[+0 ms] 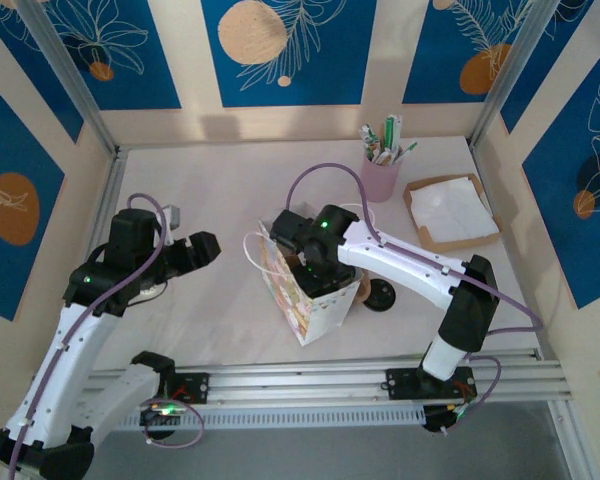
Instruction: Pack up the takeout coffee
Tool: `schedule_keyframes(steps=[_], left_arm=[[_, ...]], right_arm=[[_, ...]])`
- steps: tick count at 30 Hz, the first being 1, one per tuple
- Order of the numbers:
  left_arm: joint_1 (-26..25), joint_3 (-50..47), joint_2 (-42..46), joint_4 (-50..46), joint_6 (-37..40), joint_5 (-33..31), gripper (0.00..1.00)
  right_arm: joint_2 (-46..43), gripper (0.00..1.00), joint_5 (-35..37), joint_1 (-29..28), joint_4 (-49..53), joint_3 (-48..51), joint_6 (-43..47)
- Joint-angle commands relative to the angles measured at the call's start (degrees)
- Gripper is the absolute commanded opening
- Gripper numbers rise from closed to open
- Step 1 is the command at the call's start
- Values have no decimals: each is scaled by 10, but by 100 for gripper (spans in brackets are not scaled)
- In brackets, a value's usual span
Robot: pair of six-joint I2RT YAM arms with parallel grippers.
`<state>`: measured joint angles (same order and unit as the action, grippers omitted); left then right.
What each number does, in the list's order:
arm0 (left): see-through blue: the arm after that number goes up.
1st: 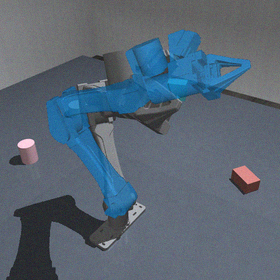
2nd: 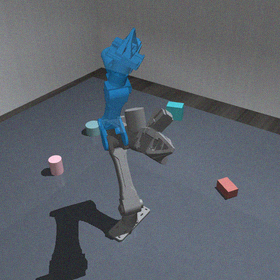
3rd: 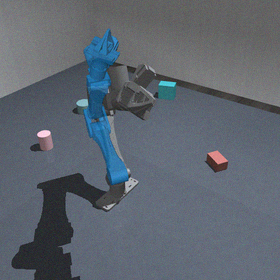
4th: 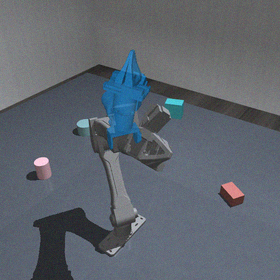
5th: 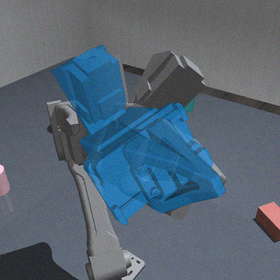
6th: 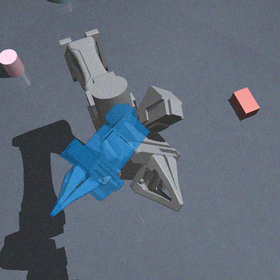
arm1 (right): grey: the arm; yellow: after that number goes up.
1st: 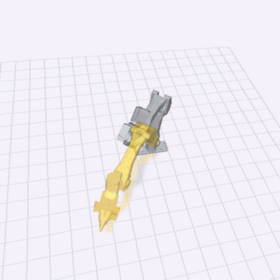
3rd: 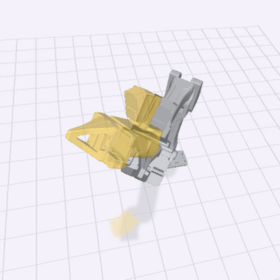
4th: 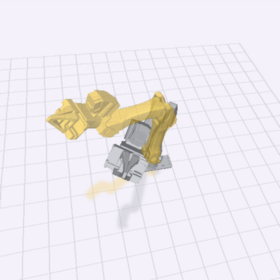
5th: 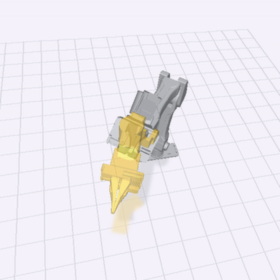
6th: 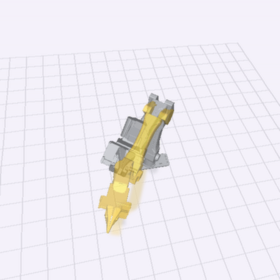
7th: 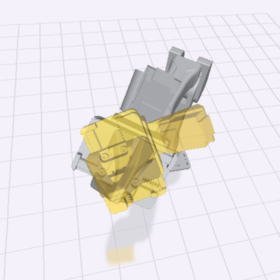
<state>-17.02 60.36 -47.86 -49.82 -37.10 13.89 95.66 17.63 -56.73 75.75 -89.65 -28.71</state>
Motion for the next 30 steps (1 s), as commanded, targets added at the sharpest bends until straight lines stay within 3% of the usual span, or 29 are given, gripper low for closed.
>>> schedule_keyframes(steps=[1,30], left_arm=[[6,-6,1,10,-1,12,78],[6,-10,3,16,-3,19,78]], right_arm=[[-12,68,-13,3,-2,9,3],[-6,68,-25,6,7,7,1]])
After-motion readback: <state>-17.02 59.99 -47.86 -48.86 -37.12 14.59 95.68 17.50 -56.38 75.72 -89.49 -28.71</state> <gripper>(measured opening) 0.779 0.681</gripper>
